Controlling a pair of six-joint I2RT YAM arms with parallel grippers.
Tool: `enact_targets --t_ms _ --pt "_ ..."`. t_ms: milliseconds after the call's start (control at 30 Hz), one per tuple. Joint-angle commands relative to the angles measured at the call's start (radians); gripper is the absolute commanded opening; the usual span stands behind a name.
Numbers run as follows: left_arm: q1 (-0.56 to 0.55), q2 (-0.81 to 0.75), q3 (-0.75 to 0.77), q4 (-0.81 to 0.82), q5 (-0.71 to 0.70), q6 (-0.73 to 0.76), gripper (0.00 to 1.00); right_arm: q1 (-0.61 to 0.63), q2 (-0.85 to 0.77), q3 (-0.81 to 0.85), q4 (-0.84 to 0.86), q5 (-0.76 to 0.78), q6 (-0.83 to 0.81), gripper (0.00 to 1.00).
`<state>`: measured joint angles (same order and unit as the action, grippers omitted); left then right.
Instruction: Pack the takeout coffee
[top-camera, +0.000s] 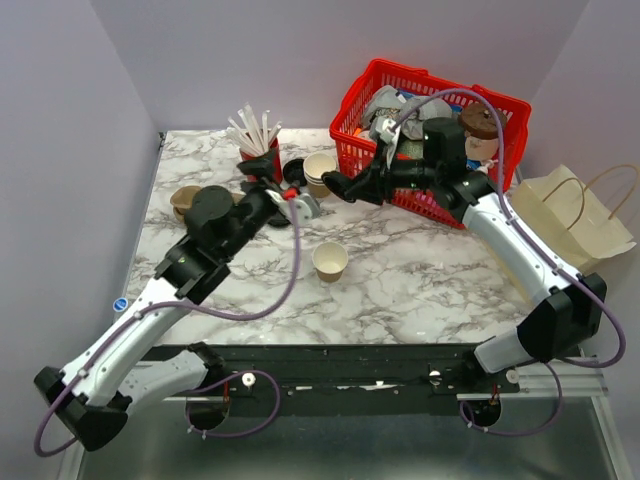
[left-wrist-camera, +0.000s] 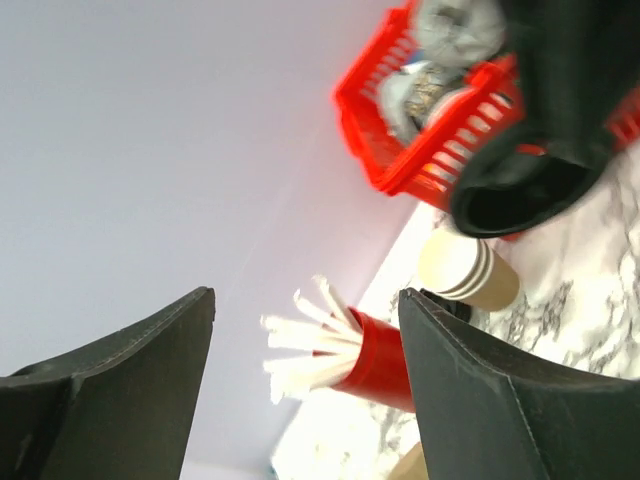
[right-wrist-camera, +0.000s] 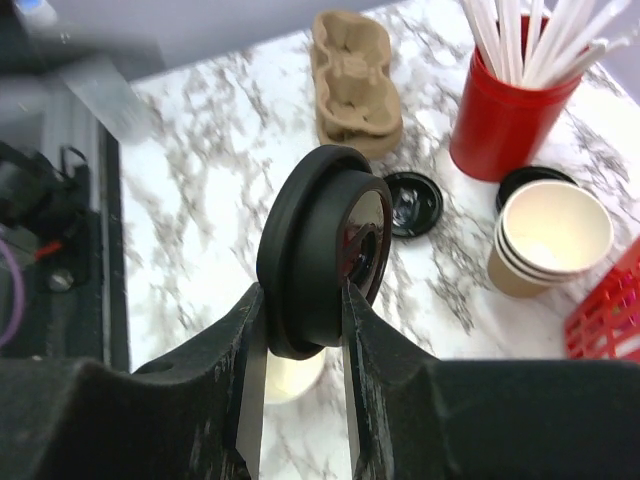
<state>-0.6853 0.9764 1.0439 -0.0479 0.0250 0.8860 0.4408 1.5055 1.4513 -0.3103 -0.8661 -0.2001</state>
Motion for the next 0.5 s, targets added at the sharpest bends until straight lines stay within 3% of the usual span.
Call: enact_targets --t_ms 0,100,267,467 --pt "0.038 -0.106 0.038 -0.144 -0.14 -0.37 0.82 0.059 -0.115 -0.15 -0.001 0.165 -0.384 0.24" --pt "0.067 -0.169 -0.045 -0.116 -0.126 -0.461 0.86 0.147 -0.206 -0.293 -0.001 0.298 -0.635 0.25" --pt "0.243 -0.142 -0.031 -0.158 0.013 -0.726 0.86 0.263 -0.294 -0.506 0.0 0.427 -0.957 0.25" --pt "0.29 -0.137 -0.104 -0.119 0.188 -0.857 0.86 0.315 -0.248 -0.54 0.01 0.524 -1.055 0.23"
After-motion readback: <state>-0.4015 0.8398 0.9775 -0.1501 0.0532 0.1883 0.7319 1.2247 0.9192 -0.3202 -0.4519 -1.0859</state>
